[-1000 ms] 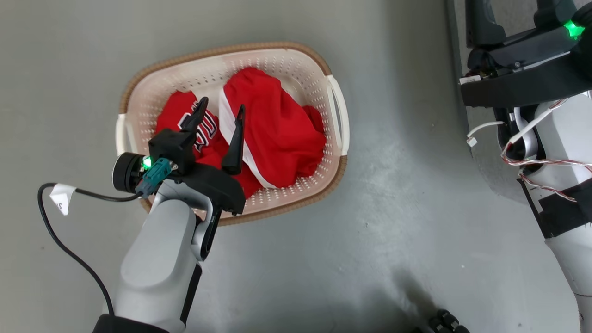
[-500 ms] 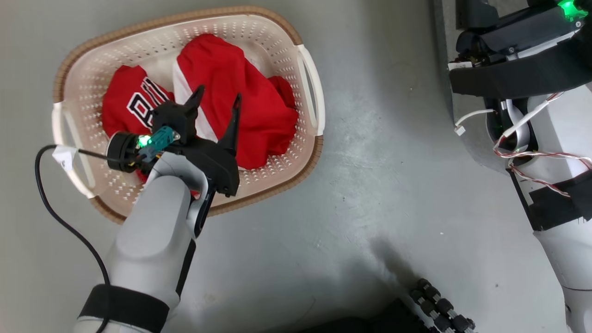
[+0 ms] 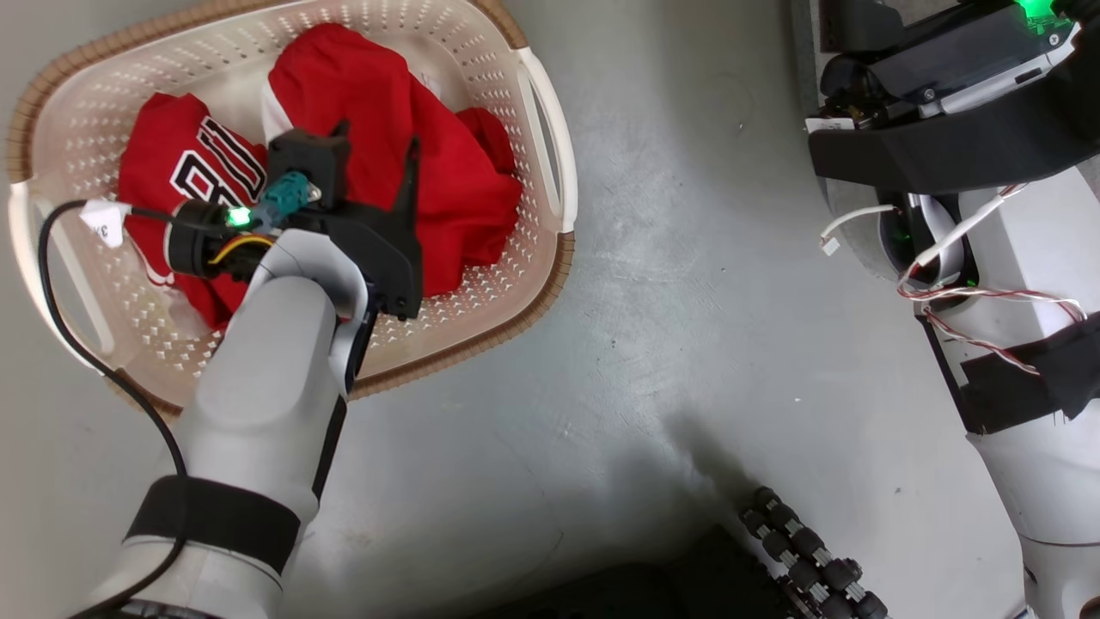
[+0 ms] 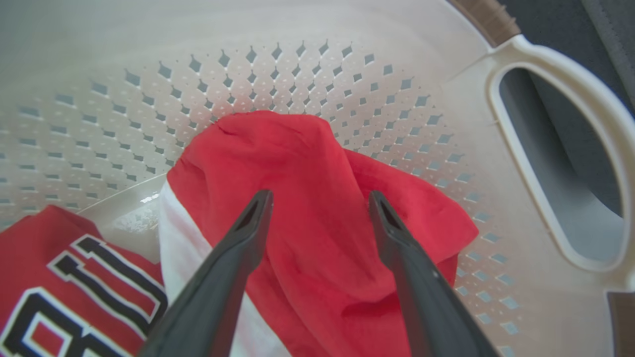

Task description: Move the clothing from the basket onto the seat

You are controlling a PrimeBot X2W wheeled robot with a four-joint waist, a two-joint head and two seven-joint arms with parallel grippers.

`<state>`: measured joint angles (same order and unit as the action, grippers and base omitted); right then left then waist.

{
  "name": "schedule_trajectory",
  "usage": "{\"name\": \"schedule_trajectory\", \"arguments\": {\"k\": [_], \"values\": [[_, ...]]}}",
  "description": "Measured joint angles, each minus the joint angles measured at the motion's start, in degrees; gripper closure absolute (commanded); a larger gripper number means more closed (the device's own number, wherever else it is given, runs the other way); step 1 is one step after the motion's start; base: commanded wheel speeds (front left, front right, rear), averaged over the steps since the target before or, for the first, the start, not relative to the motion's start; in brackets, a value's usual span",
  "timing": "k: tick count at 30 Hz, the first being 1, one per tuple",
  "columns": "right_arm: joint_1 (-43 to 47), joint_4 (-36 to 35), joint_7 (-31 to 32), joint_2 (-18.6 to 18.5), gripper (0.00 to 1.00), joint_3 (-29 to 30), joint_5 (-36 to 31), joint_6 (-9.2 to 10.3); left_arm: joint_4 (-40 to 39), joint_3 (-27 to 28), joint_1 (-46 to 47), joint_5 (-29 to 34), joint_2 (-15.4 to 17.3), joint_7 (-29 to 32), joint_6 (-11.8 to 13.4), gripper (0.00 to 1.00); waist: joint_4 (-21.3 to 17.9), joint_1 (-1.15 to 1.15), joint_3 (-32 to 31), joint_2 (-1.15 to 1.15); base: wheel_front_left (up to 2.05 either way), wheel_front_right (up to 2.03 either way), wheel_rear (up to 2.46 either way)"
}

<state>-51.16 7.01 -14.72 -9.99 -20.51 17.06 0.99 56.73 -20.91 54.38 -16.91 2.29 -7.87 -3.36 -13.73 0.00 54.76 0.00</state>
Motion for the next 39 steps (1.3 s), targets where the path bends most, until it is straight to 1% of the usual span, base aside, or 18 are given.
{"name": "schedule_trajectory", "arguments": {"k": [6,11,16,22,23,24,27,28,31,39], "values": [[-0.01,-1.07,0.00,0.82,0.00,-0.03,-0.35,-0.53,2.55,0.51,2.20,0.40,0.44,1.05,1.67,0.00,-0.72,0.00,1.61,0.00,0.00,0.00,0.00],[-0.01,-2.46,0.00,1.35,0.00,0.03,-0.64,-0.97,4.53,0.82,3.86,0.71,1.47,1.88,3.42,0.00,-1.35,0.00,2.82,0.00,0.00,0.00,0.00],[-0.01,-3.37,0.00,1.54,0.00,0.12,-1.37,-1.10,5.32,1.13,5.30,0.71,1.65,2.23,3.80,0.00,-1.79,0.00,3.92,0.00,0.00,0.00,0.00],[0.05,-3.57,0.00,1.86,0.00,0.57,-1.57,-1.80,6.98,1.08,6.37,0.71,1.34,2.23,3.87,0.00,-2.31,0.00,5.05,0.00,0.00,0.00,0.00],[0.05,-3.55,-0.01,1.90,0.00,0.69,-1.57,-2.03,7.20,1.08,6.50,0.71,1.29,2.23,3.86,0.70,-2.30,0.00,5.07,0.00,0.00,0.00,0.00],[0.06,-3.45,-0.01,1.91,0.00,0.86,-1.57,-2.04,7.37,1.02,6.58,0.71,1.26,2.20,3.82,1.00,-2.27,0.00,5.05,0.00,0.00,0.00,0.00],[0.13,-2.68,0.00,1.98,0.00,1.19,-2.03,-2.12,8.24,0.88,6.56,0.70,1.14,1.75,3.78,1.00,-2.07,0.01,4.67,0.00,0.00,0.00,0.00],[0.14,-2.40,0.00,2.04,0.00,1.29,-2.03,-2.48,8.46,0.84,6.55,0.70,1.12,1.45,3.74,1.00,-2.00,0.00,4.46,0.00,0.00,0.00,0.00],[0.15,-1.48,-0.01,2.16,0.00,1.81,-2.03,-2.61,9.05,0.58,6.41,0.70,1.03,0.58,3.11,1.00,-1.72,0.01,3.64,0.00,0.00,0.00,0.00],[1.29,2.50,0.00,2.12,0.00,3.04,-2.09,-3.81,10.17,0.45,4.34,-0.24,0.52,-3.11,1.22,1.00,-0.60,0.00,-0.01,0.00,0.00,0.00,0.00]]}}
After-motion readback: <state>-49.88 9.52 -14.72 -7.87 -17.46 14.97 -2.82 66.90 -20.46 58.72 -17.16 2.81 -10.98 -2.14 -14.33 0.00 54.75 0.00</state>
